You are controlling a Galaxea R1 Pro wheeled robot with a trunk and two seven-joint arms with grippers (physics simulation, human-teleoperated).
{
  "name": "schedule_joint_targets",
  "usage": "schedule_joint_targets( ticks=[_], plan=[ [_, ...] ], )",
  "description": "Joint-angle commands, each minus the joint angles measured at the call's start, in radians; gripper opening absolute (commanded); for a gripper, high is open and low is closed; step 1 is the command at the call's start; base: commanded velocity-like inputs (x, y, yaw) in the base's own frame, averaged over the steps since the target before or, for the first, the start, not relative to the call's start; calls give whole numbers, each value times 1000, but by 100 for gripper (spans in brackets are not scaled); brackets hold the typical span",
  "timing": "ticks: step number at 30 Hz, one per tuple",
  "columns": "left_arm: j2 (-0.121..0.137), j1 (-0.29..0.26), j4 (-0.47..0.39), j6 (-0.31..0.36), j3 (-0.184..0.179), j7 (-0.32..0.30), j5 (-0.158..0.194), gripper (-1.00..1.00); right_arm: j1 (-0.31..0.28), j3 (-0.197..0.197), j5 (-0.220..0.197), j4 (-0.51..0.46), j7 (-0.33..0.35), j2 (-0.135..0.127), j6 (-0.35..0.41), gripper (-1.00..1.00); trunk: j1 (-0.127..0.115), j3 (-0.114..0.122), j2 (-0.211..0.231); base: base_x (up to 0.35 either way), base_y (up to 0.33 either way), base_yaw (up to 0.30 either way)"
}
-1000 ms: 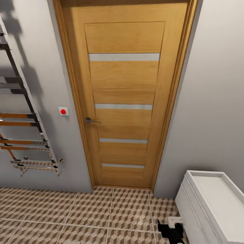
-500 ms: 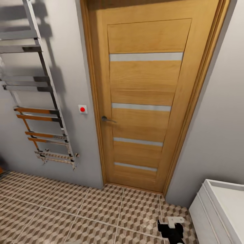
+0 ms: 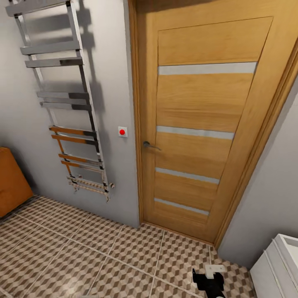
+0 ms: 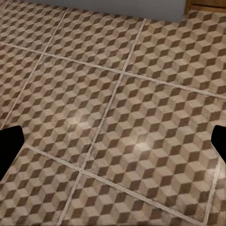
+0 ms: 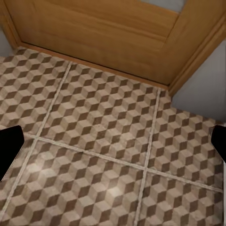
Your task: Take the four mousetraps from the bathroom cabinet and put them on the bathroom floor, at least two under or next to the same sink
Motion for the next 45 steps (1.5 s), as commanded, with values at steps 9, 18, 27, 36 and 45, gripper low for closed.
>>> schedule_joint_targets(
  ticks=[9,18,27,36,45],
  plan=[
    [-1,-2,4,-5,-8,3,4,100,-1,9,-7,1,-4,0,-3,100,1,-2,-2,0,0,291],
    [-1,-2,4,-5,-9,3,4,100,-1,9,-7,1,-4,0,-3,100,1,-2,-2,0,0,291],
    [-1,-2,4,-5,-8,3,4,100,-1,9,-7,1,-4,0,-3,100,1,-2,-2,0,0,291],
    [-1,-2,4,-5,-8,3,4,100,-1,9,-7,1,-4,0,-3,100,1,-2,-2,0,0,291],
    [-2,-2,4,-5,-8,3,4,100,-1,9,-7,1,-4,0,-3,100,1,-2,-2,0,0,291]
  ],
)
